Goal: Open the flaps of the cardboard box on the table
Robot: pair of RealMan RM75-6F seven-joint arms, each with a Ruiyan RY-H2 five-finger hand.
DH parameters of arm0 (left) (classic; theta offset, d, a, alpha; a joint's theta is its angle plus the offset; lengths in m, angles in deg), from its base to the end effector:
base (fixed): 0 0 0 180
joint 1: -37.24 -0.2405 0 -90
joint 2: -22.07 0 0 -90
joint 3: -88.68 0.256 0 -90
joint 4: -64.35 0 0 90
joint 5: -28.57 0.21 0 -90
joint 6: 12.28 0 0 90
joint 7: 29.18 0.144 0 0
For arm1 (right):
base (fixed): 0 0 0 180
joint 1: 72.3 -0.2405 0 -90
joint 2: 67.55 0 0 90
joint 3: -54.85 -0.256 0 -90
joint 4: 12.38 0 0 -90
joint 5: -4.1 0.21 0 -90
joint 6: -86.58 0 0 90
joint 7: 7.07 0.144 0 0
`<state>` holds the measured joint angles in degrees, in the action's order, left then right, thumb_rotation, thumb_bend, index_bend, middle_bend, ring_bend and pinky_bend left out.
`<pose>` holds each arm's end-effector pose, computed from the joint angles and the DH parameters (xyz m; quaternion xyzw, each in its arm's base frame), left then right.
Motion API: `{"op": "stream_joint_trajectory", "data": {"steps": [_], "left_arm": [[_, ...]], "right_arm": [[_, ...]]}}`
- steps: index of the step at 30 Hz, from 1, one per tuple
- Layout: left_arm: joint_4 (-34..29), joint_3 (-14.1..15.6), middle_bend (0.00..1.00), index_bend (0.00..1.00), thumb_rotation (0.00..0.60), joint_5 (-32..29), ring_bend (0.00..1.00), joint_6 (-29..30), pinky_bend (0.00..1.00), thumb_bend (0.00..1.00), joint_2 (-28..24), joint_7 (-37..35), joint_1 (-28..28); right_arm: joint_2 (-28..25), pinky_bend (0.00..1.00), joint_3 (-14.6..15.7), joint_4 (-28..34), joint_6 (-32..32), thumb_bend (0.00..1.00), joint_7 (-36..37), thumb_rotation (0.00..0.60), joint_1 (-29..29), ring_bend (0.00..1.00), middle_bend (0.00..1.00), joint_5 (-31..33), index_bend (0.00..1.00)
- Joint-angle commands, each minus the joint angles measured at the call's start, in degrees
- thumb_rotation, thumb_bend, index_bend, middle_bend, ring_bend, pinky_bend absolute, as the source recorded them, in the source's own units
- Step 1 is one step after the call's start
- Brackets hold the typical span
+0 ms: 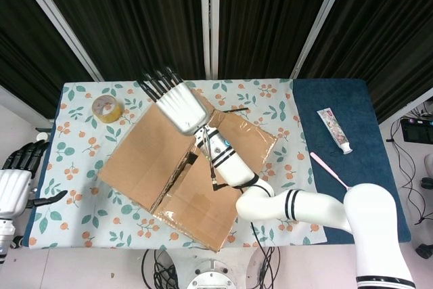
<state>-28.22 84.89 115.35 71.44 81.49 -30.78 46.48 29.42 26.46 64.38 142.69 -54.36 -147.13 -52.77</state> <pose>-0.2989 0.2082 0.1838 -0.6213 -0.3476 -0.3989 0.5780 0.1135 -0.4042 0.0072 0.7448 -0.0857 0.4851 0.4500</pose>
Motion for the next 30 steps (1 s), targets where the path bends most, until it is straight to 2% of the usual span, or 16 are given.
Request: {"op": "stream_joint_trajectory", "data": {"steps": [1,2,4,6,9,11,13,15,18,25,30], "left_arm": [[0.17,0.02,0.06,0.06,0.428,-0.22,0.07,0.02,0.16,0.03,-0.08,-0.29,-0.14],[0.29,0.11,0.06,0.06,0.428,-0.25,0.07,-0.03,0.16,0.03,-0.14,-0.53,-0.20],[0.52,0.44,0.06,0.06,0.427,-0.09,0.07,-0.31,0.16,0.03,-0.30,-1.35,-0.29],[0.74,0.72,0.06,0.06,0.426,-0.05,0.07,-0.77,0.16,0.03,-0.36,-1.67,-0.27],[0.78,0.93,0.06,0.06,0.423,0.12,0.07,-1.21,0.16,0.03,-0.14,-1.58,-0.11],[0.75,1.08,0.06,0.06,0.398,0.44,0.07,-1.43,0.16,0.03,0.03,-1.79,0.05],[0.78,1.17,0.06,0.06,0.364,0.71,0.07,-1.67,0.16,0.03,0.28,-1.94,0.25],[0.83,1.22,0.06,0.06,0.355,0.81,0.07,-1.89,0.16,0.03,0.55,-1.79,0.42],[1.00,1.16,0.06,0.06,0.354,0.71,0.07,-2.22,0.16,0.03,1.13,-1.69,0.68],[1.37,1.04,0.06,0.06,0.354,0.43,0.07,-2.66,0.16,0.03,1.24,-1.81,1.01],[1.78,1.11,0.06,0.06,0.353,0.24,0.07,-2.40,0.16,0.03,0.88,-2.50,0.74]], "right_arm": [[-1.54,0.00,1.28,2.68,1.13,0.30,4.47,0.600,1.26,0.00,0.00,-4.18,0.00],[-2.58,0.00,1.93,4.04,2.06,0.35,8.54,0.600,2.19,0.00,0.00,-7.89,0.00],[-4.59,0.00,3.67,5.79,4.90,0.52,16.77,0.600,4.40,0.00,0.01,-15.38,0.00],[-7.56,0.00,5.73,8.92,6.19,0.68,22.65,0.600,6.82,0.00,0.05,-19.65,0.00],[-12.92,0.00,8.55,14.42,6.00,0.86,27.39,0.600,9.81,0.00,0.16,-23.09,0.09],[-16.98,0.00,10.00,18.30,3.36,0.93,28.22,0.600,11.01,0.00,0.24,-22.56,0.14],[-22.26,0.00,10.89,23.74,-1.83,0.96,28.86,0.600,11.67,0.00,0.28,-18.89,0.22],[-26.43,0.00,11.07,27.80,-6.87,0.97,29.60,0.600,11.41,0.00,0.29,-14.66,0.30],[-31.24,0.00,11.21,31.42,-13.68,0.98,29.55,0.600,9.68,0.00,0.29,-8.74,0.33],[-31.47,0.00,13.20,32.27,-17.78,1.00,27.01,0.600,6.73,0.00,0.32,-4.22,0.37],[-29.73,0.00,14.78,32.10,-17.75,1.00,26.23,0.600,6.01,0.00,0.30,-3.33,0.37]]}}
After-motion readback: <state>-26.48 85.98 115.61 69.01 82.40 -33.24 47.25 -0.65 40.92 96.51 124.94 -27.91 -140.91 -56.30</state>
